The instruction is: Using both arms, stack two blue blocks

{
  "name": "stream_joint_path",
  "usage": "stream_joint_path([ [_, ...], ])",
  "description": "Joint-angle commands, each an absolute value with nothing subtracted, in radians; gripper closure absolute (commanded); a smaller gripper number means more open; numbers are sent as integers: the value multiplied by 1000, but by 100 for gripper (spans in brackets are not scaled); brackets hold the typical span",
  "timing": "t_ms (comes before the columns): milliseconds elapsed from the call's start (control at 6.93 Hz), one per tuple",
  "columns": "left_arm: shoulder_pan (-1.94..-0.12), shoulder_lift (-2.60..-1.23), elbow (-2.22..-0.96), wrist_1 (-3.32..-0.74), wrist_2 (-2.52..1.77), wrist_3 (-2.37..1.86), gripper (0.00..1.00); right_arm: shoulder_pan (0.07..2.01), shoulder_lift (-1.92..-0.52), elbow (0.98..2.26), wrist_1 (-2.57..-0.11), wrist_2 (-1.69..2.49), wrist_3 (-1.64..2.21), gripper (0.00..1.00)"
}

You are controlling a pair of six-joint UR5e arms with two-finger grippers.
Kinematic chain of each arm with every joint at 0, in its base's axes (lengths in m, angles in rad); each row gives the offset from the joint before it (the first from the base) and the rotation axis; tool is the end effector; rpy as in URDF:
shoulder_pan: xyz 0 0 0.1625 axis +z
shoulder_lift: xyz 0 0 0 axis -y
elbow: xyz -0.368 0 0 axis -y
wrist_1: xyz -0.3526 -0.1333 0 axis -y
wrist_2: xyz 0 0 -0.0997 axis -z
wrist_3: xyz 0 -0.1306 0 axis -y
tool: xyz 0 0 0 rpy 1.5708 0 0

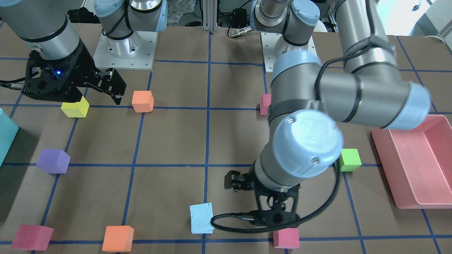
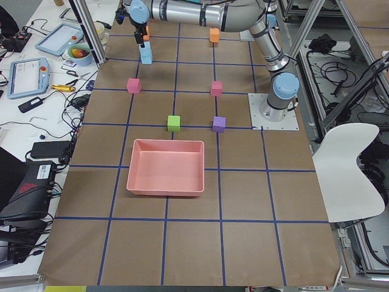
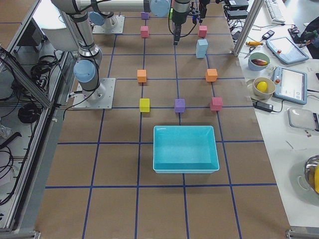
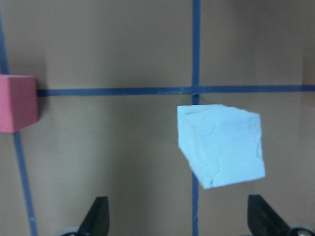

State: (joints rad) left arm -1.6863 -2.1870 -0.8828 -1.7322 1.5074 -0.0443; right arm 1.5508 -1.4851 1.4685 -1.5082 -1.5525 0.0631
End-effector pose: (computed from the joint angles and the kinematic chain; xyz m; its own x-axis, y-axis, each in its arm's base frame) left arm -0.2158 -0.6313 0.3494 -0.9961 0.0655 0.0591 0.0707 0.9932 0.0922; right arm 0.1261 -0.4803 0.4000 -0.9964 0.0838 -0.0153 0.0830 0.9954 0.0470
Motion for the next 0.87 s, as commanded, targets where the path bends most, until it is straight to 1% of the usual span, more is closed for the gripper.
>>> stream_joint_path([
  [0,-1620,-2021,-905,-1920,1611,55,8,1551,-1485,1468,-1508,-1552,64,0],
  [144,-1626,-1961,-960,-1924,1644,5,9,1551,-1485,1470,-1509,-1551,64,0],
  [289,-1626,-1900,-1039,-1908,1641,-9,16,1551,-1485,1470,-1509,-1551,64,0],
  [433,-1626,-1857,-1110,-1864,1643,-9,16,1551,-1485,1471,-1508,-1552,64,0],
  [577,-1626,-1824,-1197,-1735,1647,-8,10,1551,-1485,1473,-1509,-1554,66,0],
  [722,-1626,-1775,-1307,-1651,1647,-11,2,1551,-1485,1473,-1509,-1554,64,0],
])
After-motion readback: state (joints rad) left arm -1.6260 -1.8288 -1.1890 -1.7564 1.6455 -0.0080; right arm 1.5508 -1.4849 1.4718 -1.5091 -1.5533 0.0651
